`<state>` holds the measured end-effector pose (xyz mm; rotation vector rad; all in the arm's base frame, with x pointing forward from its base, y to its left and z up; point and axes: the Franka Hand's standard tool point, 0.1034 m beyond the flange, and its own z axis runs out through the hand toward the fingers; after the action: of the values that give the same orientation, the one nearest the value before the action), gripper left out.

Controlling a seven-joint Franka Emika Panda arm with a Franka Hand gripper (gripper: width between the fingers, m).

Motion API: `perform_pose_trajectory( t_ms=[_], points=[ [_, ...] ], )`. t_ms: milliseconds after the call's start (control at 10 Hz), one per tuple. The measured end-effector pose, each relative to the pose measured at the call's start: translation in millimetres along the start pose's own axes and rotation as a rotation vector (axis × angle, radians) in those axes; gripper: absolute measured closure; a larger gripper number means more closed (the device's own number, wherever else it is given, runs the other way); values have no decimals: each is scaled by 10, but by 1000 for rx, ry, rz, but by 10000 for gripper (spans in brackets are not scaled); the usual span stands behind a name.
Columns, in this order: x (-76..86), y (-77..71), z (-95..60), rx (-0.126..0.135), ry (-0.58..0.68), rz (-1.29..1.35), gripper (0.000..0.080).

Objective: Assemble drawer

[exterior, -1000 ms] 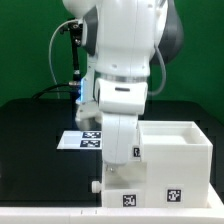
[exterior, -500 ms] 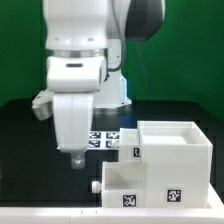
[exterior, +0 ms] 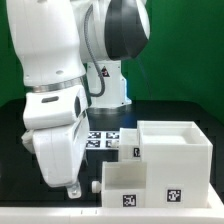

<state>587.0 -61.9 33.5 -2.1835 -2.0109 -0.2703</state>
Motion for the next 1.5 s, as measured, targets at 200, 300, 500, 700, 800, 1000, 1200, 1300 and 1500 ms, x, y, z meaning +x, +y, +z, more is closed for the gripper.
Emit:
perform_pose_trajectory(
  t_ms=[200,300,500,700,800,1000,1200,1300,1500],
  points=[
    [-71,-45,-1,11,17,22,151],
    [-55,-47,6,12,17,19,151],
    [27,-57,38,15,23,21,151],
    [277,-58,126,22,40,50,151],
    [378,-63,145,26,43,64,151],
    [417,-39,146,-10,8,65,151],
    [429,-36,127,-40,-36,51,151],
    [427,-32,132,-50,-47,46,151],
    [383,-50,204,-57,-54,16,151]
  ],
)
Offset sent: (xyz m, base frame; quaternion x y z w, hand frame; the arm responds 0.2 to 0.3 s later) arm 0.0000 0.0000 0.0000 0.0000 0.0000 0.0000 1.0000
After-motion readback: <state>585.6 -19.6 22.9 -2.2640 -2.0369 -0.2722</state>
